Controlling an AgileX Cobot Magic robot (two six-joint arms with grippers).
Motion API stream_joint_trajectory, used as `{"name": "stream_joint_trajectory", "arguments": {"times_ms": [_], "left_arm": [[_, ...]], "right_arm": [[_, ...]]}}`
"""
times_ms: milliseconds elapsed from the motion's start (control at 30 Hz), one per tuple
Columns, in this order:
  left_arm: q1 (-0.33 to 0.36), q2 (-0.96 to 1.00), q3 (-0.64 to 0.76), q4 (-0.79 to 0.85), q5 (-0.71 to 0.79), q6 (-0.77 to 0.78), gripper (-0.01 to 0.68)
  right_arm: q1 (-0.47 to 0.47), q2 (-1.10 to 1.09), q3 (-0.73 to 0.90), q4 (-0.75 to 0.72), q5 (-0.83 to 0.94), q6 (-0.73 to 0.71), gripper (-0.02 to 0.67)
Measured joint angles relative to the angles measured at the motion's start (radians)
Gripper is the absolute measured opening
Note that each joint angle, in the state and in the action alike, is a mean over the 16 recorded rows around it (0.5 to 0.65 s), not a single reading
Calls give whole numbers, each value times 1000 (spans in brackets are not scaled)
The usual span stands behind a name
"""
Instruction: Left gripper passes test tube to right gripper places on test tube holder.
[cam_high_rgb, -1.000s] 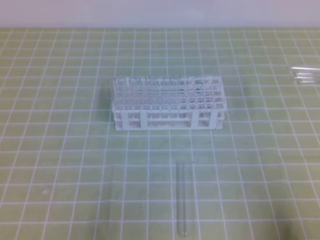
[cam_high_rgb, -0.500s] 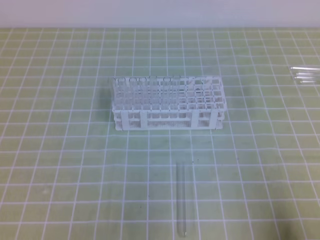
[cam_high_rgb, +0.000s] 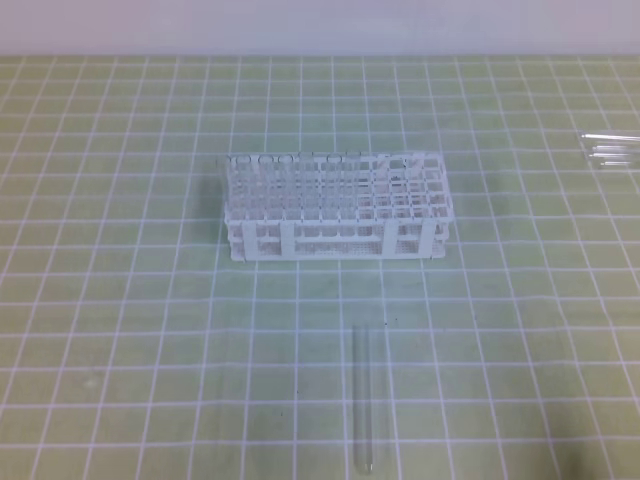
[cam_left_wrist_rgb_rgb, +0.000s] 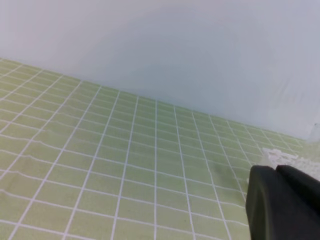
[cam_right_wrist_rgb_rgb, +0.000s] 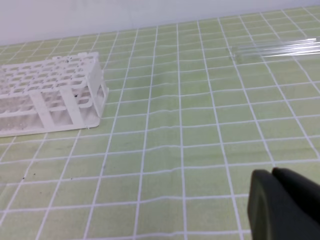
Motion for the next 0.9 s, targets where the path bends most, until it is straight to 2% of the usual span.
{"name": "stream_joint_trajectory", "arguments": {"times_ms": [233,633,900], "left_arm": [[0,-2,1,-26,-1,-2,-3],[0,2,-1,-54,3,-13,-3],[0,0,-7,-54,11,-60,-3]], "right_arm": [[0,1,0,40,-80,0,-16],[0,2,0,237,-355,4,-16],[0,8,-10,343,-352,5,-16]]}}
